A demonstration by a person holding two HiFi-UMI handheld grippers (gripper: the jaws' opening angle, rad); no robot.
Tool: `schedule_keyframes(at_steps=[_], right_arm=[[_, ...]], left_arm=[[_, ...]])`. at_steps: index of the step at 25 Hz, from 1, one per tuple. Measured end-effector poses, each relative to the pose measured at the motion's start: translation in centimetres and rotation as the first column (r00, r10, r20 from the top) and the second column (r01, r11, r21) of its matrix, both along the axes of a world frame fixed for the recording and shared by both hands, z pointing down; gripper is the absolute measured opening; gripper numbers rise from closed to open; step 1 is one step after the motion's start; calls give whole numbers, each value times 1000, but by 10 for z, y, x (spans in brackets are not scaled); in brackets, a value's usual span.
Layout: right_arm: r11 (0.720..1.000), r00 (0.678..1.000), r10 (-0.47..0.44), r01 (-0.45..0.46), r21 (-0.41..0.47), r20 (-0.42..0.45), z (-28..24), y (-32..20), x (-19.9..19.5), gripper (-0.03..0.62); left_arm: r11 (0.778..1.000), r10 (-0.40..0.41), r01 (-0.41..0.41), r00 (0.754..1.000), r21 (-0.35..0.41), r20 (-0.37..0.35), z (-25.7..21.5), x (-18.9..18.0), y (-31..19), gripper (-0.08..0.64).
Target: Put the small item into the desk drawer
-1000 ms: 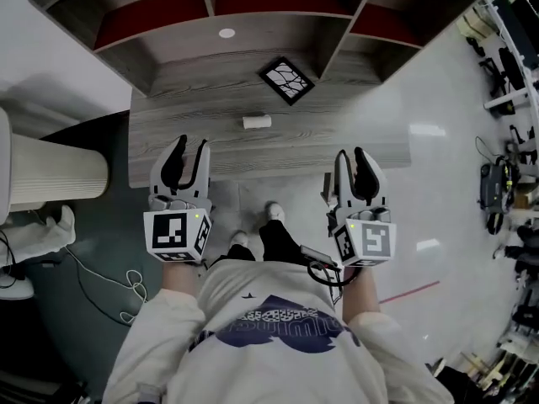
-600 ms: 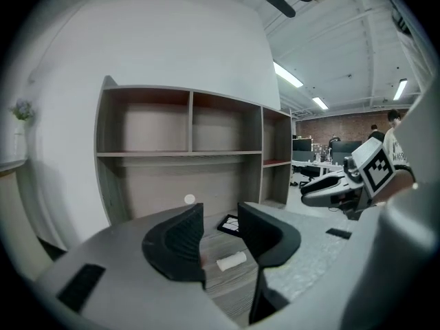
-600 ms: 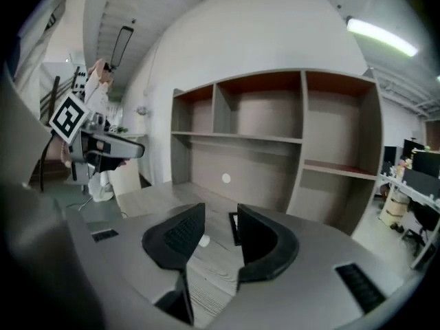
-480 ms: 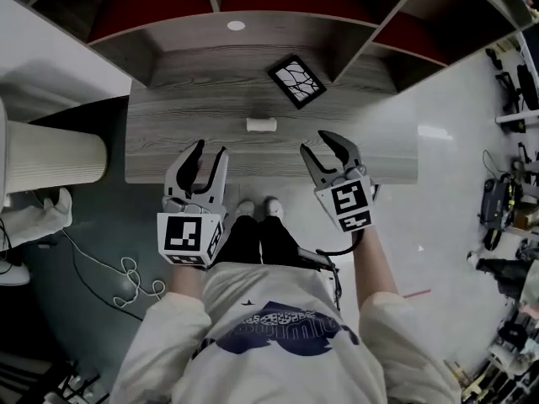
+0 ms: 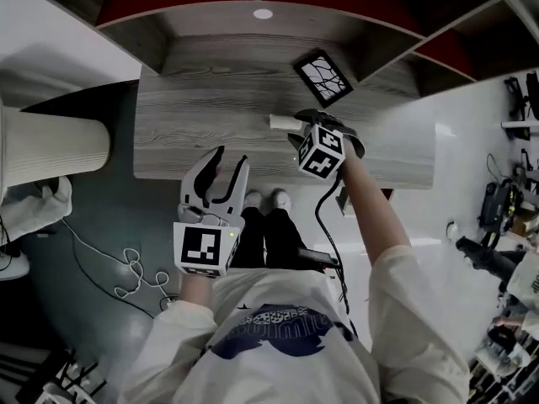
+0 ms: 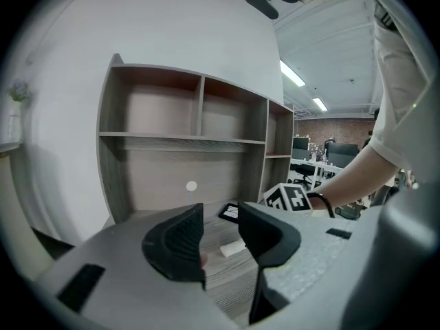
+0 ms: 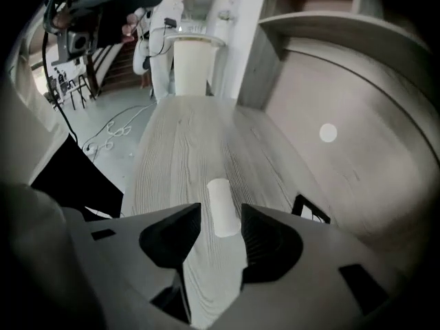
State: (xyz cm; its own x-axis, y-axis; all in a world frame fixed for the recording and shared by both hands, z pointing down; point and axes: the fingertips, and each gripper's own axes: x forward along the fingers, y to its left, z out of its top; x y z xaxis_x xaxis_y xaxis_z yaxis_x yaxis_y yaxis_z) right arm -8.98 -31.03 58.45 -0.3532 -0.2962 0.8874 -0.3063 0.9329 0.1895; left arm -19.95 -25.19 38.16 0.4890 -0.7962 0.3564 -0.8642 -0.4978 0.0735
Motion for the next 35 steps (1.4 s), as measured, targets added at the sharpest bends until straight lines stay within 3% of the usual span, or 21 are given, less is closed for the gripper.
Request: schedule_keyframes(at_steps=[6, 14, 27, 35], right_arm=[[990, 983, -120, 107, -91, -142, 33, -10, -16, 183], [975, 952, -177, 136, -175, -248, 61, -11, -15, 171], [973, 969, -127, 81, -216, -213, 60, -9, -15, 130], [982, 990, 51, -73, -174, -129, 39, -11, 3, 129]], left_arm=[[1000, -18, 17, 1000, -26, -11, 9, -20, 0, 140], [999, -31, 31, 999, -28, -15, 14, -38, -7, 140], [999, -8, 8, 1000, -35, -13, 14, -42, -16, 140], [999, 34, -35, 999, -31, -15, 11, -36, -22, 140]])
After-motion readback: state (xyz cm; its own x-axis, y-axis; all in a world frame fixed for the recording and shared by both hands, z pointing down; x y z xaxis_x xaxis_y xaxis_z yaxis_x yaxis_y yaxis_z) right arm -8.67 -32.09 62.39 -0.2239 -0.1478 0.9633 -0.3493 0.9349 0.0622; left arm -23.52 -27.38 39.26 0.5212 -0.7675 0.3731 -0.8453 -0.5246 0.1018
